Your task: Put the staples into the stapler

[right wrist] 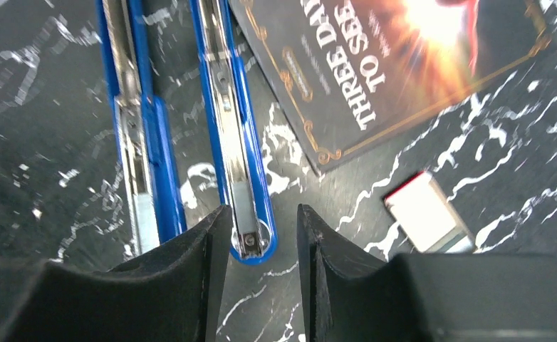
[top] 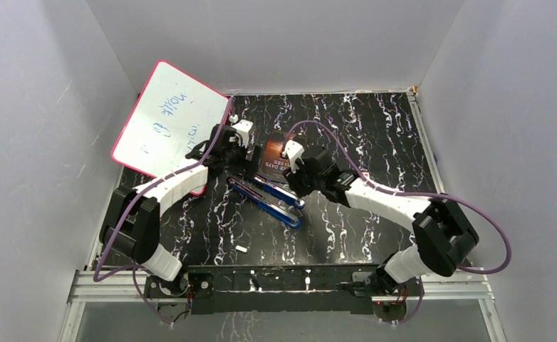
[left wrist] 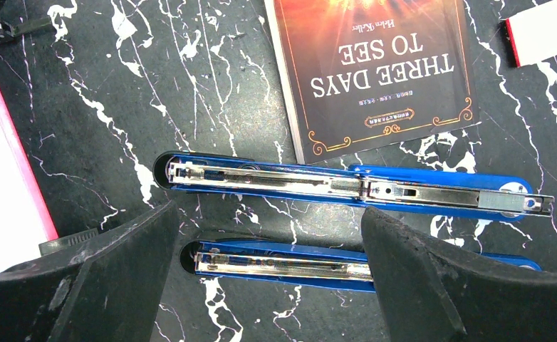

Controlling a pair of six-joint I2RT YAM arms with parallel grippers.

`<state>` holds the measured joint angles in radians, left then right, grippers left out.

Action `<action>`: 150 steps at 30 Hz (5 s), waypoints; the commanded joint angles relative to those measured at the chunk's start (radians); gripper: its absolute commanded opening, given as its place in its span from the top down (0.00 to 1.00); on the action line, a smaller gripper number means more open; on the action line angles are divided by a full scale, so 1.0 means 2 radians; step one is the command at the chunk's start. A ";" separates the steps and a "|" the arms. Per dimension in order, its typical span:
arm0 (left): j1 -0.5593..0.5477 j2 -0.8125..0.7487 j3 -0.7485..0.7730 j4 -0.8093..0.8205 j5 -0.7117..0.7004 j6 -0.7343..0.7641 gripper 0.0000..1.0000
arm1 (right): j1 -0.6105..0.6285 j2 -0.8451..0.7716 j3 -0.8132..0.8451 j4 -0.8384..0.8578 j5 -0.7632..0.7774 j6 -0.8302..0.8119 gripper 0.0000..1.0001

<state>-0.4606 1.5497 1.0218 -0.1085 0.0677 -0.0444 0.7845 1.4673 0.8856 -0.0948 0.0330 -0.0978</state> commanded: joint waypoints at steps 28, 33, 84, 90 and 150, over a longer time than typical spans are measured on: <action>-0.002 -0.058 -0.004 -0.010 -0.012 -0.002 0.02 | 0.317 0.086 -0.194 0.561 0.086 0.074 0.49; -0.005 -0.066 -0.007 -0.010 -0.010 -0.004 0.02 | 0.324 0.122 -0.201 0.593 0.094 0.071 0.42; -0.016 -0.068 -0.007 -0.012 -0.022 0.005 0.02 | 0.315 0.232 -0.199 0.605 0.072 0.073 0.48; -0.016 -0.068 -0.007 -0.012 -0.023 0.006 0.02 | 0.315 0.235 -0.193 0.594 0.079 0.076 0.54; -0.016 0.010 0.001 -0.001 -0.015 0.005 0.02 | -0.018 -0.040 -0.106 0.234 -0.121 -0.004 1.00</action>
<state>-0.4877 1.5772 1.0080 -0.1123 0.0334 -0.0437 0.7528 1.3506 0.6113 0.3450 -0.1287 -0.0864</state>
